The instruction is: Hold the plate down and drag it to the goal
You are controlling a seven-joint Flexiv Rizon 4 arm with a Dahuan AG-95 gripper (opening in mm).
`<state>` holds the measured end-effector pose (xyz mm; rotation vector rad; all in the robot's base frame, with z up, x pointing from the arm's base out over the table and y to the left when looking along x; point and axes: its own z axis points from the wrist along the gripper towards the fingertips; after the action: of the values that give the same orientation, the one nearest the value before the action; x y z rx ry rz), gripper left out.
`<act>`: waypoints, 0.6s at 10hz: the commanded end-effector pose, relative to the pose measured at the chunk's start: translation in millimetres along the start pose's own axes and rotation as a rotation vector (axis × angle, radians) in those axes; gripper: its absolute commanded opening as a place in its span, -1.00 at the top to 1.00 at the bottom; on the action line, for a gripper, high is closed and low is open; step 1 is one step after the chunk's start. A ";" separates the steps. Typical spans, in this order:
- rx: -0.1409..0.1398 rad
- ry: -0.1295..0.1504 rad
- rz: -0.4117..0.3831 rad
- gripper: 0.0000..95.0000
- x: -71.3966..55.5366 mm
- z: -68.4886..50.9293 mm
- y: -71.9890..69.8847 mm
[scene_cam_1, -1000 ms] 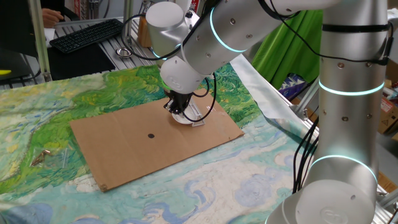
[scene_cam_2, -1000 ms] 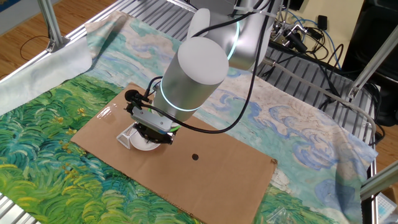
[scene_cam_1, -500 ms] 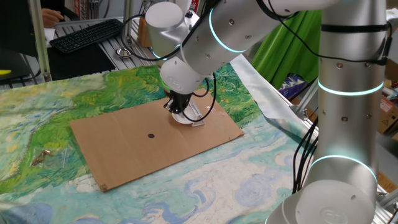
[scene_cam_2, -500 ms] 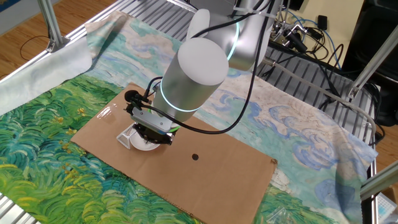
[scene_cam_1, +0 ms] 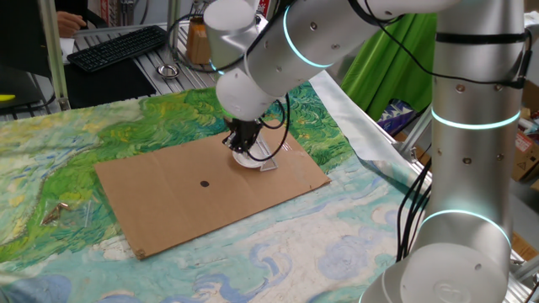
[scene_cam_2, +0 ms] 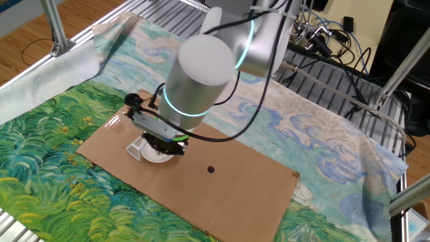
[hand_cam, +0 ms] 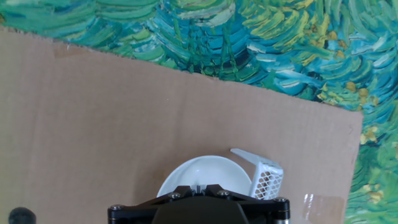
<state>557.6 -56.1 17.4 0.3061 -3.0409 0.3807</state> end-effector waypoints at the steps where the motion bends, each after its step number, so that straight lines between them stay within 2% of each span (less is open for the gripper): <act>1: -0.025 0.009 0.020 1.00 -1.0 -3.9 7.6; 6: -0.023 0.011 0.012 1.00 0.9 -2.6 11.1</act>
<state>552.4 -46.3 16.5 0.2842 -3.0335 0.3492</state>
